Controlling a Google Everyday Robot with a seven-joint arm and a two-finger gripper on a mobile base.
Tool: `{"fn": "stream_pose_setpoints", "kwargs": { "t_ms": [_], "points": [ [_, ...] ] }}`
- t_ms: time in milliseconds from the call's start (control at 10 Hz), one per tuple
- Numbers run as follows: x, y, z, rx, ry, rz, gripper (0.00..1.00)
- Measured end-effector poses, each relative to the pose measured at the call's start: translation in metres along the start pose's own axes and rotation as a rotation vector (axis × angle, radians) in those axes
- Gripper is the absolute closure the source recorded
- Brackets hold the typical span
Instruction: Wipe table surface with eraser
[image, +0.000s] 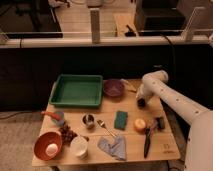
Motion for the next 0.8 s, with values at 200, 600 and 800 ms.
{"fn": "stream_pose_setpoints", "kwargs": {
  "t_ms": [200,600,800],
  "points": [
    [0.002,0.029,-0.007,-0.023,0.014,0.061,1.0],
    [-0.031,0.051,-0.008,-0.064,-0.009,0.1,1.0],
    [-0.051,0.059,-0.014,-0.076,-0.014,0.104,1.0]
  ]
}}
